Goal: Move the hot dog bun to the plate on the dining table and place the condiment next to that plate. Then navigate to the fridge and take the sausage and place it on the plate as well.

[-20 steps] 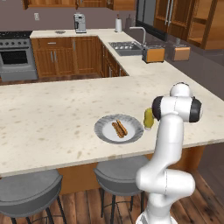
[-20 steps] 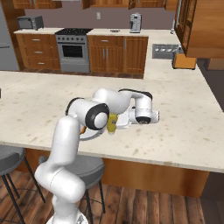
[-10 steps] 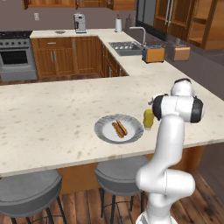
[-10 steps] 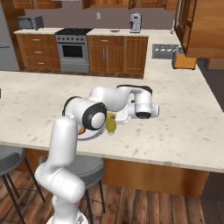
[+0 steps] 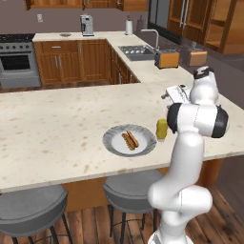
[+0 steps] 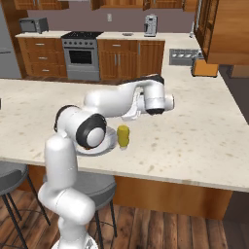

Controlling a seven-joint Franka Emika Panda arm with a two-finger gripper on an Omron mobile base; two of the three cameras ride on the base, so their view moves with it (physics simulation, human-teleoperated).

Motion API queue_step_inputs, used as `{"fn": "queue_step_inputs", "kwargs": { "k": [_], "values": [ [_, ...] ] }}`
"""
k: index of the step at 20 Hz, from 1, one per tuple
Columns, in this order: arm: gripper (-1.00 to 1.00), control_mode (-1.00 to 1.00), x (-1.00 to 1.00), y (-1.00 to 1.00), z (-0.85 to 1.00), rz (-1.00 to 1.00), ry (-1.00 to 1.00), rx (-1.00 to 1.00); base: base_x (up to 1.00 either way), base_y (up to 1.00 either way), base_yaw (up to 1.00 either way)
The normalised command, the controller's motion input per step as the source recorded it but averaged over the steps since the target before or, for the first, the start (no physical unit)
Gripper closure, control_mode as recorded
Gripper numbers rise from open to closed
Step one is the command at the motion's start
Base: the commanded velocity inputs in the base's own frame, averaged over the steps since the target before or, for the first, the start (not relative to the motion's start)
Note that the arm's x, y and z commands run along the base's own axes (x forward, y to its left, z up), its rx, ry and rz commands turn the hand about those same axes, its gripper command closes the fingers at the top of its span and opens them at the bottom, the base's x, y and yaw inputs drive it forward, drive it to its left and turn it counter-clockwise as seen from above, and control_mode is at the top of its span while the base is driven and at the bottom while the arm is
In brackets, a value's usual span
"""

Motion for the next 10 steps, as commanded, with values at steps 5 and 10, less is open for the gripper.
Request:
{"fn": "queue_step_inputs", "kwargs": {
  "k": [5, 10],
  "values": [
    [-1.00, -1.00, -0.40, 0.67, 0.84, 0.00, 0.00, -0.14, 0.00, 0.00, 0.00],
    [-1.00, -1.00, -0.64, 0.76, 0.43, -0.01, 0.00, -0.17, 0.00, 0.00, 0.00]
  ]
}}
